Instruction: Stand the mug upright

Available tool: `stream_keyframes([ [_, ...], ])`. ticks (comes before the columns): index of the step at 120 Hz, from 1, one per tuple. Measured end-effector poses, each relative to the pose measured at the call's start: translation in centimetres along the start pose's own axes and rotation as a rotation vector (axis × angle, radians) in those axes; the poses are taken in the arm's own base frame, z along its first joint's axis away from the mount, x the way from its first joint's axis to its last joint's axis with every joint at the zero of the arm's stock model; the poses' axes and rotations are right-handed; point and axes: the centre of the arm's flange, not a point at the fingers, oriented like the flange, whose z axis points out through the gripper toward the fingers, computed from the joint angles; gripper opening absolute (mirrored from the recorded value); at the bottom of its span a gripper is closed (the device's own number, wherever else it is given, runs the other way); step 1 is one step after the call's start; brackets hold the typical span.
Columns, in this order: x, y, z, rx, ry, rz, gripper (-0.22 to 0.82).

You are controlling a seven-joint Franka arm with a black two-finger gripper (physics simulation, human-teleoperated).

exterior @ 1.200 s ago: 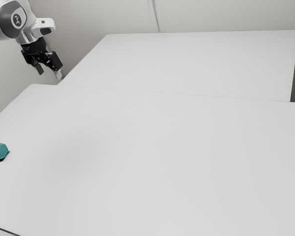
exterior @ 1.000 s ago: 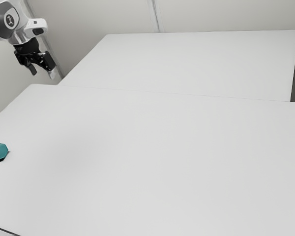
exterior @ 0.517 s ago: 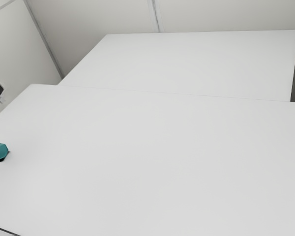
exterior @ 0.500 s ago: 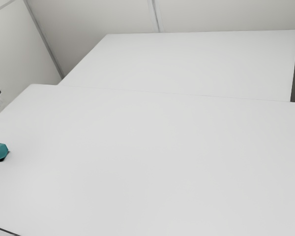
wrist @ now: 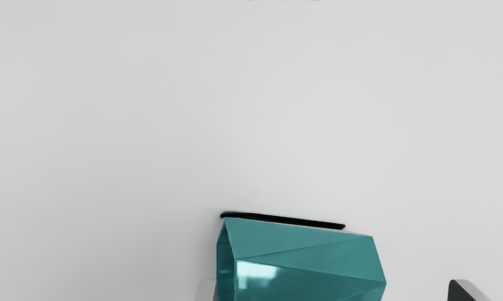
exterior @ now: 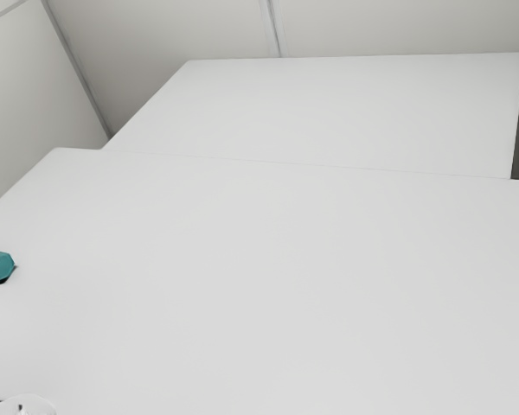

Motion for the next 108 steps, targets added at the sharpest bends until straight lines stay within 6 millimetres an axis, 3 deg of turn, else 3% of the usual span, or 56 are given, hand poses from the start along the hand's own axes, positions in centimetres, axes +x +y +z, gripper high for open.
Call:
stream_keyframes([
  [20, -2.0, -4.1, 3.3, -0.066, 0.052, 0.023, 0.60],
  [36, -3.7, -6.1, 4.1, -0.145, 0.141, 0.028, 0.60],
  [57, -4.1, -7.1, 5.8, -0.204, 0.198, 0.051, 0.60],
  [68, -4.6, -7.8, 7.7, -0.252, 0.225, 0.046, 0.60],
  [96, -2.7, -7.4, 9.2, -0.297, 0.303, 0.092, 0.60],
  [108, -2.8, -7.5, 11.0, -0.327, 0.315, 0.087, 0.60],
])
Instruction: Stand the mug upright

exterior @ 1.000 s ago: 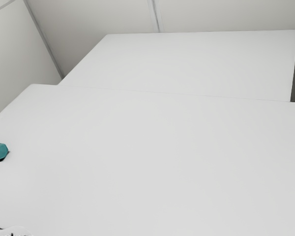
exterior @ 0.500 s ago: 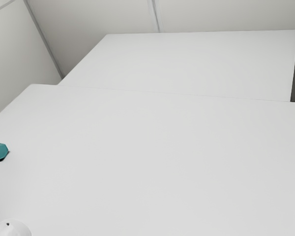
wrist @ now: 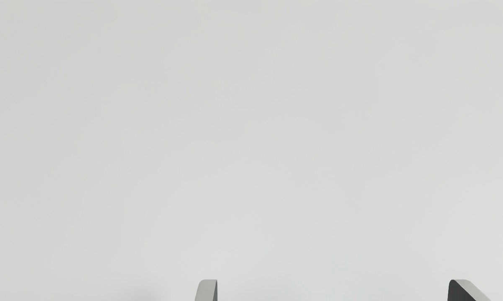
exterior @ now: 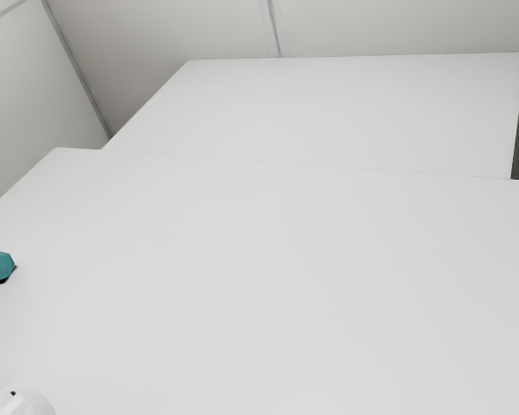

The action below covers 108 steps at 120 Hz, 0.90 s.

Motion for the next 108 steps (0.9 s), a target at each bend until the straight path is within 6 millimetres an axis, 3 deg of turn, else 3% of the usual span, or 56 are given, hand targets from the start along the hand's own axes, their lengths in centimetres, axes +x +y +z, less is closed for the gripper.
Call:
stream_keyframes([
  [21, -0.8, -0.6, 0.8, -0.032, 0.037, -0.015, 0.60],
  [37, 1.6, 0.6, -0.7, 0.018, 0.014, 0.047, 0.60],
  [65, -0.2, 0.9, -3.4, 0.081, -0.119, 0.046, 0.60],
  [108, -1.8, 0.5, -2.7, 0.048, -0.170, 0.026, 0.59],
])
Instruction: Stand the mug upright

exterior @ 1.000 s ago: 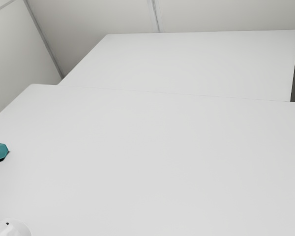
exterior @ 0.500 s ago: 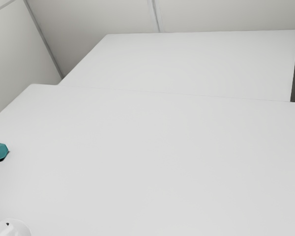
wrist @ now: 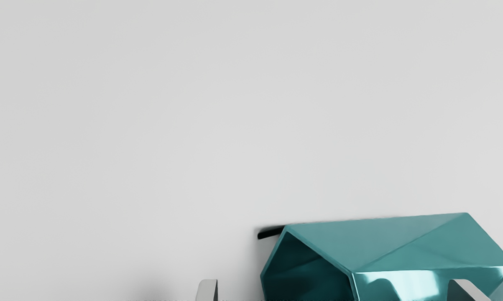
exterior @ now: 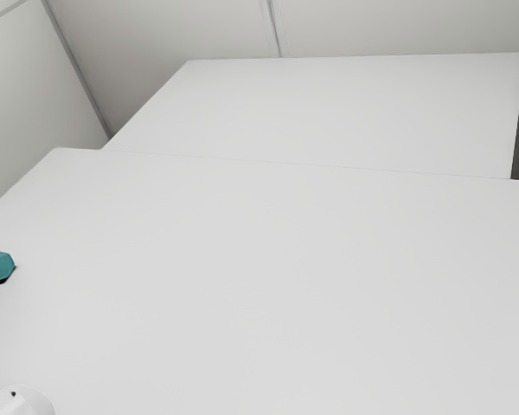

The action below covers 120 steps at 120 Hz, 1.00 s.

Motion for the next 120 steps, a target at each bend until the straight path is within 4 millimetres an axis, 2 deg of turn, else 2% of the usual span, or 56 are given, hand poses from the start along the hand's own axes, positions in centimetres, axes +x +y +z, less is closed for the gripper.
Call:
stream_keyframes([
  [34, -0.9, -0.1, 1.2, -0.073, 0.035, -0.046, 0.50],
  [57, -2.3, -0.3, 0.5, -0.128, 0.072, -0.095, 0.39],
  [80, -3.7, -0.1, 2.0, -0.231, 0.101, -0.161, 0.33],
  [120, -5.2, 0.4, 2.1, -0.361, 0.151, -0.240, -0.02],
])
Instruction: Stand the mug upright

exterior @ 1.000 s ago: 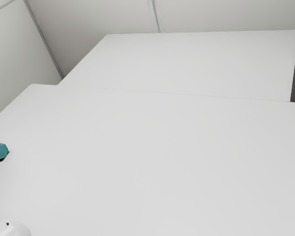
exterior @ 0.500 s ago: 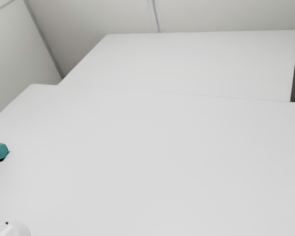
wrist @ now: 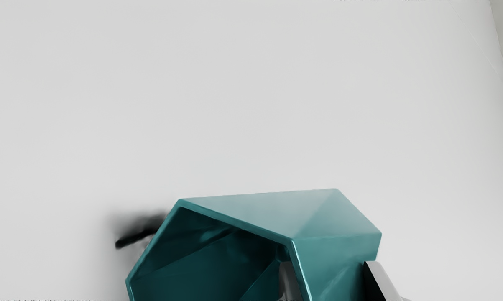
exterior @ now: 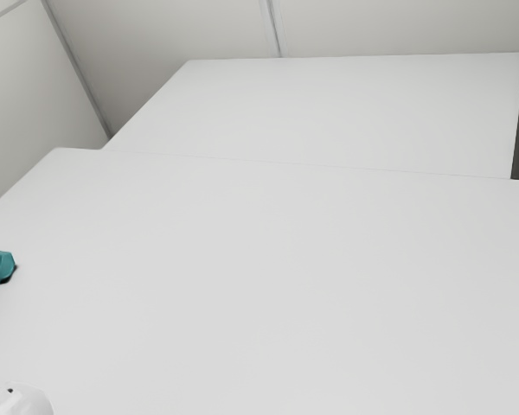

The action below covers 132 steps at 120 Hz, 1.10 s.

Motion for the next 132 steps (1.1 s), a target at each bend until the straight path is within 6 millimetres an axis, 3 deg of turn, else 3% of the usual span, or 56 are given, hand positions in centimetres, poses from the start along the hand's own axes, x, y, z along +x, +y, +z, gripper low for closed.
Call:
stream_keyframes([
  [26, 0.2, 1.0, 0.6, -0.089, 0.026, -0.017, -0.14],
  [55, 0.6, 1.7, 1.4, -0.133, 0.024, -0.029, -0.16],
  [65, 1.4, 2.8, 1.0, -0.125, 0.020, -0.021, -0.17],
  [85, 3.9, 8.2, -0.8, -0.071, -0.015, 0.025, -0.17],
  [100, 7.3, 16.8, -0.8, 0.004, -0.098, 0.106, -0.17],
  [117, 10.9, 23.8, 2.1, 0.069, -0.204, 0.196, -0.18],
  [132, 13.4, 30.0, 6.5, 0.123, -0.321, 0.279, -0.18],
])
